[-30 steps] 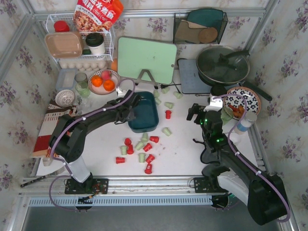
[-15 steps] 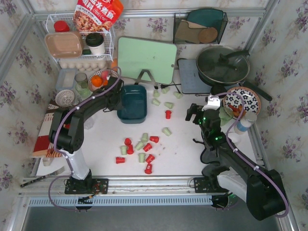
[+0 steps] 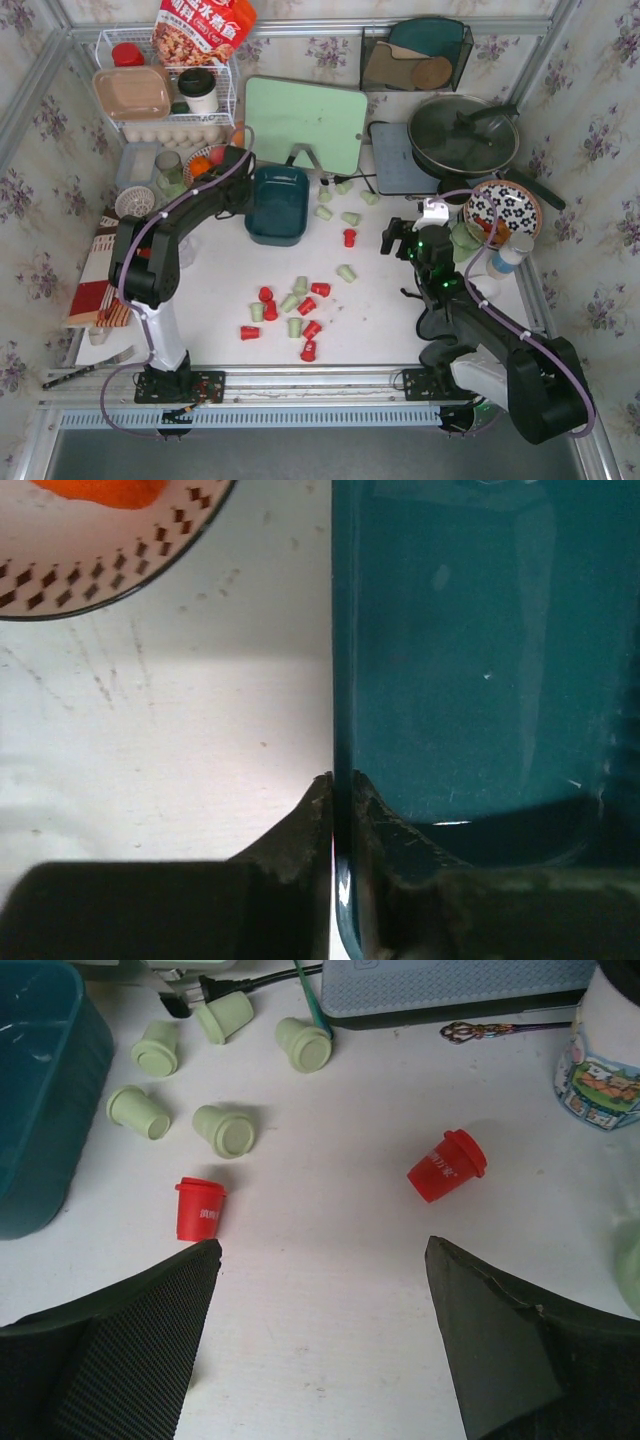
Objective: Mix the coffee capsules in the storage basket
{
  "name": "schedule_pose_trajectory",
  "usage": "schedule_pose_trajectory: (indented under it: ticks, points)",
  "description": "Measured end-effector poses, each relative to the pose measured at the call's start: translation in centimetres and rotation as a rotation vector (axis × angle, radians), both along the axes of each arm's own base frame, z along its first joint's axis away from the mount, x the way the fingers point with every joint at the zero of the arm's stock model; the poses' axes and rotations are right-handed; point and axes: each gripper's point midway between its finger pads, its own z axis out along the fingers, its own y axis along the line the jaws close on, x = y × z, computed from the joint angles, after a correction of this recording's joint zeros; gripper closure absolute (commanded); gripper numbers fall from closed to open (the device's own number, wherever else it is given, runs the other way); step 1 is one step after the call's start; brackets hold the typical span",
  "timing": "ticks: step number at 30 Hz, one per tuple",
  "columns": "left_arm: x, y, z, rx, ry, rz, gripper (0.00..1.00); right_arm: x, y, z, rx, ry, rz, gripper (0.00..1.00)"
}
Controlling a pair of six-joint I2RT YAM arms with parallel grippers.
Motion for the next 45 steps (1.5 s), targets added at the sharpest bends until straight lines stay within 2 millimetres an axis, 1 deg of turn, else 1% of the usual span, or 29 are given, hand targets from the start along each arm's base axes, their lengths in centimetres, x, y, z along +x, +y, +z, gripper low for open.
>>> schedule_pose_trajectory:
  ticks: [2,3,4,7,9,11,13,18,19,22,23,26,28,30,32,34,36,38,42,45]
  points:
    - [0.1,0.6,0.2,0.007,-0.005,0.016,0.61,0.0,0.3,-0.2,0.001,0.005,0.017,0.10]
    - [0.0,1.0,0.2,0.008,-0.005,0.026,0.56,0.0,0.3,-0.4,0.000,0.009,0.018,0.10]
    - [-0.2,1.2,0.3,0.007,-0.006,0.037,0.53,0.1,0.4,-0.5,-0.001,0.013,0.021,0.10]
    - [-0.7,1.9,1.0,0.001,-0.015,0.062,0.47,0.0,1.0,-1.1,-0.004,0.030,0.051,0.14]
    - [-1.3,2.0,1.8,-0.010,-0.029,0.066,0.46,0.0,1.4,-1.4,-0.014,0.036,0.071,0.16]
    - [-2.3,2.1,3.0,-0.026,-0.051,0.069,0.38,-0.1,2.2,-1.6,-0.020,0.037,0.104,0.18]
    - [-3.5,2.4,4.8,-0.047,-0.088,0.070,0.34,-0.2,3.3,-1.9,-0.044,0.041,0.141,0.21]
    - [-7.4,3.4,11.5,-0.124,-0.229,0.094,0.31,-0.4,6.3,-2.0,-0.116,0.034,0.232,0.28]
    - [-8.3,3.6,12.8,-0.140,-0.250,0.102,0.31,-0.3,6.8,-2.0,-0.134,0.032,0.251,0.29]
    - [-11.2,4.5,15.9,-0.172,-0.290,0.119,0.30,-0.6,8.6,-2.3,-0.175,0.041,0.302,0.33]
    - [-12.4,4.8,16.8,-0.178,-0.301,0.121,0.30,-0.7,9.2,-2.5,-0.185,0.045,0.321,0.34]
    - [-15.7,5.9,18.9,-0.188,-0.330,0.118,0.20,-0.9,10.6,-3.0,-0.209,0.068,0.372,0.37]
    - [-17.5,6.6,19.9,-0.181,-0.352,0.104,0.20,-1.0,10.7,-3.6,-0.222,0.096,0.379,0.39]
    - [-18.9,7.2,20.4,-0.164,-0.365,0.085,0.19,-1.3,10.9,-4.2,-0.228,0.121,0.392,0.40]
    - [-19.9,7.8,20.2,-0.136,-0.371,0.071,0.19,-1.9,11.0,-4.9,-0.227,0.151,0.405,0.42]
    - [-20.6,8.4,18.9,-0.101,-0.353,0.067,0.20,-2.4,11.2,-5.6,-0.211,0.185,0.419,0.43]
    - [-21.1,8.8,17.0,-0.069,-0.306,0.066,0.19,-3.1,11.5,-6.3,-0.207,0.213,0.437,0.43]
    - [-21.2,9.1,15.9,-0.046,-0.267,0.061,0.19,-3.7,11.8,-6.9,-0.204,0.242,0.448,0.43]
    - [-20.8,10.0,16.4,-0.045,-0.273,0.095,0.20,-4.9,12.6,-8.1,-0.208,0.286,0.479,0.44]
    - [-21.0,9.9,15.9,-0.069,-0.256,0.091,0.19,-5.3,13.0,-8.9,-0.217,0.310,0.490,0.45]
